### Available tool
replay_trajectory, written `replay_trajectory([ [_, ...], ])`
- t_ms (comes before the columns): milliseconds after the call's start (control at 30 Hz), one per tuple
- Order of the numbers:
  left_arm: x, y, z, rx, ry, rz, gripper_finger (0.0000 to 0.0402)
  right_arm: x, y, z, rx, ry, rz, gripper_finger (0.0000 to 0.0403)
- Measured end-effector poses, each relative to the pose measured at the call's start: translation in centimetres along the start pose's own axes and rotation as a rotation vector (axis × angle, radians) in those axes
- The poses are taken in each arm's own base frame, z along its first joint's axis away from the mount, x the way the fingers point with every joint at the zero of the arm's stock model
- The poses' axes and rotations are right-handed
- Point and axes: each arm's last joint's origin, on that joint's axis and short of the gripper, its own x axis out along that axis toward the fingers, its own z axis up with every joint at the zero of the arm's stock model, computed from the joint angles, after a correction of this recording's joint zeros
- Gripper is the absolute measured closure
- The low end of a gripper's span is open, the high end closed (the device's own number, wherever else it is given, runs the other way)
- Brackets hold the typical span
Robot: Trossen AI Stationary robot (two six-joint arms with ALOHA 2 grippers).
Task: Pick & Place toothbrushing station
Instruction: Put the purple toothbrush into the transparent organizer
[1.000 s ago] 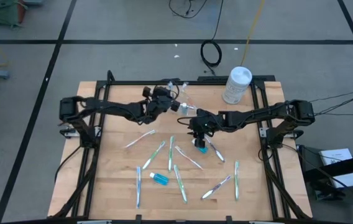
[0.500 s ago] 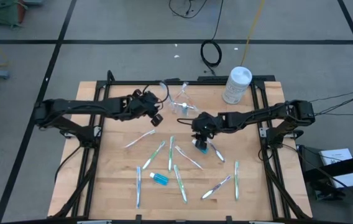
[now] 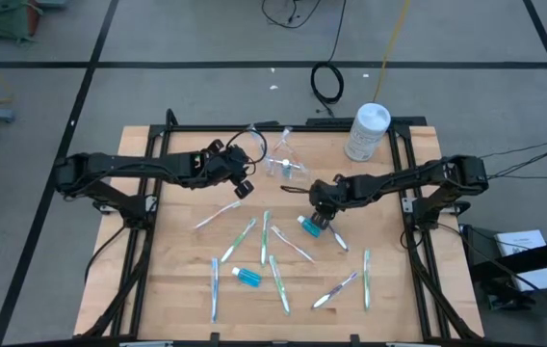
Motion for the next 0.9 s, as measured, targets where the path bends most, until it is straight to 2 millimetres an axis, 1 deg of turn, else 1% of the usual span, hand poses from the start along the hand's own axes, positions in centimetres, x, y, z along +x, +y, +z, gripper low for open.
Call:
replay_trajectory([
  [133,0.1,-0.1,0.4,0.022,-0.038,-0.013,0.0286,0.5,0.0,-0.9,0.067,0.018,0.025,0.0289],
  [267,0.1,-0.2,0.9,0.044,-0.089,-0.020,0.0286,1.1,0.3,-2.3,0.057,0.023,0.031,0.0289],
  [333,0.0,-0.2,1.3,0.043,-0.124,-0.022,0.0286,1.4,0.5,-2.6,0.051,0.005,0.045,0.0289],
  [500,0.1,0.1,2.1,0.032,-0.192,-0.019,0.0286,0.8,0.6,-2.5,0.046,-0.025,0.066,0.0289],
  [667,0.3,0.7,2.6,0.005,-0.225,-0.009,0.0286,-0.6,0.5,-2.5,0.063,-0.045,0.089,0.0289],
  [800,0.5,1.2,2.8,0.007,-0.236,-0.024,0.0286,-1.0,1.6,-3.1,0.083,-0.042,0.171,0.0289],
  [900,0.6,1.5,3.0,0.032,-0.253,-0.051,0.0286,-0.7,2.3,-4.3,0.040,-0.017,0.172,0.0289],
])
